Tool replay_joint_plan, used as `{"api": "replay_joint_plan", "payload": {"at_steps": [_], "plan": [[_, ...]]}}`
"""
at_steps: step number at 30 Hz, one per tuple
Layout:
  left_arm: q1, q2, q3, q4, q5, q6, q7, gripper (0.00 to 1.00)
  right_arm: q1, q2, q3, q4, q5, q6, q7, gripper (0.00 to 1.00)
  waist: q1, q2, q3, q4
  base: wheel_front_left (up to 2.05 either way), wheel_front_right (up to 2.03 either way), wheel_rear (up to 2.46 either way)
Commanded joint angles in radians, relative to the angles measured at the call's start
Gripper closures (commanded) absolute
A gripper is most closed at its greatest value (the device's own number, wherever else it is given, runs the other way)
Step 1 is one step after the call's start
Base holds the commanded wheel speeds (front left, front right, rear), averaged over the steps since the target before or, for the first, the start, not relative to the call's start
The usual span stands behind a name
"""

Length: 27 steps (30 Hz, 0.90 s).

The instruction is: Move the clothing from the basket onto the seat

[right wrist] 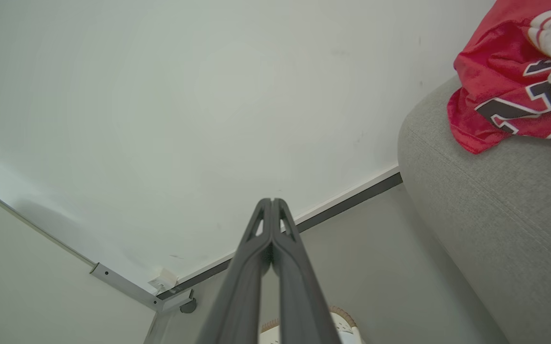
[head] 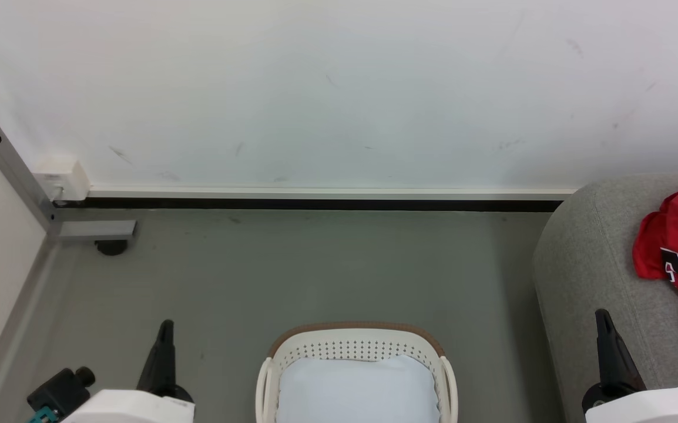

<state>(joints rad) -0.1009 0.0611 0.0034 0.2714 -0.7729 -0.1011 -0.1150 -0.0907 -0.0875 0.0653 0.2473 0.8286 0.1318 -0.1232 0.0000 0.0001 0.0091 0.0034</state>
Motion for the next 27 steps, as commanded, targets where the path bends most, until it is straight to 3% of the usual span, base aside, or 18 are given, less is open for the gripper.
{"api": "replay_joint_plan", "payload": {"at_steps": [1,27], "plan": [[-0.015,0.002,0.01,-0.016,-0.04,-0.006,0.01,1.0,-0.018,0.0,-0.01,-0.012,0.042,-0.001,0.008,1.0,0.0,-0.0001,0.0,0.0,0.0,0.0,0.0],[-0.014,-0.003,0.051,-0.022,-0.353,-0.016,0.096,1.0,-0.02,0.009,-0.07,-0.01,0.339,-0.001,0.092,1.0,0.0,-0.0001,-0.002,-0.001,0.0,0.0,0.0]]}}
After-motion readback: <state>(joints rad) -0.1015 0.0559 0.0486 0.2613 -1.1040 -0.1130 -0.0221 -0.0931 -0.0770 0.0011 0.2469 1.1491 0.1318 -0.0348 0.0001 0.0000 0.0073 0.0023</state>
